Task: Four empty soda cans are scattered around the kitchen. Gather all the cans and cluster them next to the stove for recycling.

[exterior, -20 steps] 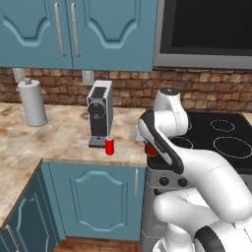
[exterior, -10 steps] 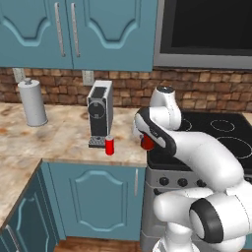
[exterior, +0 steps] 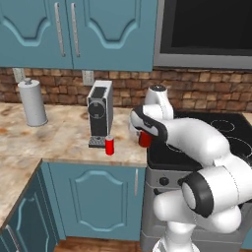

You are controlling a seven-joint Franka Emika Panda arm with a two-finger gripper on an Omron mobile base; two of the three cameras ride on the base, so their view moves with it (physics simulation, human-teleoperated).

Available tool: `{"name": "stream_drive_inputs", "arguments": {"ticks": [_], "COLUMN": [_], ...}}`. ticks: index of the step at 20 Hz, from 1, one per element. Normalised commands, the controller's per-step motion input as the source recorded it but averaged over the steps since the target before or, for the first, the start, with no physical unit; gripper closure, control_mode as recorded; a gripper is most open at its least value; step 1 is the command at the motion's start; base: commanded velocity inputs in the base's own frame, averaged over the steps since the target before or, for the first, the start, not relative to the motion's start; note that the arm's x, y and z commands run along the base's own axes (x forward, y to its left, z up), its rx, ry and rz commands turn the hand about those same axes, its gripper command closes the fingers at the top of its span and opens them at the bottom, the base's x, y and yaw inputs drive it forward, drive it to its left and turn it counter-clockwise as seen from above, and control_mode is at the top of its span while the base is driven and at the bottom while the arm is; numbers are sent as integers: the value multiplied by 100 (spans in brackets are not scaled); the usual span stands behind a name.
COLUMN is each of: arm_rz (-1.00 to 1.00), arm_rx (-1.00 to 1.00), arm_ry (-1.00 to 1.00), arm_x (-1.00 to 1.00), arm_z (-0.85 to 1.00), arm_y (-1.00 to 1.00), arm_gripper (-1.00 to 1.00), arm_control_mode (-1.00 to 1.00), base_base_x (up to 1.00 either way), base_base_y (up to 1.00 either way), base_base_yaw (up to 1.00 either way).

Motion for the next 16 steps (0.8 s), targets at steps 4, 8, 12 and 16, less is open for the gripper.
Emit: {"name": "stream_drive_inputs", "arguments": {"ticks": [4,8,12,16], "arm_rz": [-9,-4,0,0], "arm_rx": [0,0,0,0], "arm_ry": [5,1,2,5], "arm_x": [39,42,36,28], "arm_z": [-13,-15,-17,-16], "arm_y": [0,0,0,-1], "arm_gripper": [100,100,100,100], "arm_control_mode": [-100,-100,-100,-100], "base_base_x": [0,0,0,0], "base_base_y": [0,0,0,0], "base_base_yaw": [0,0,0,0]}}
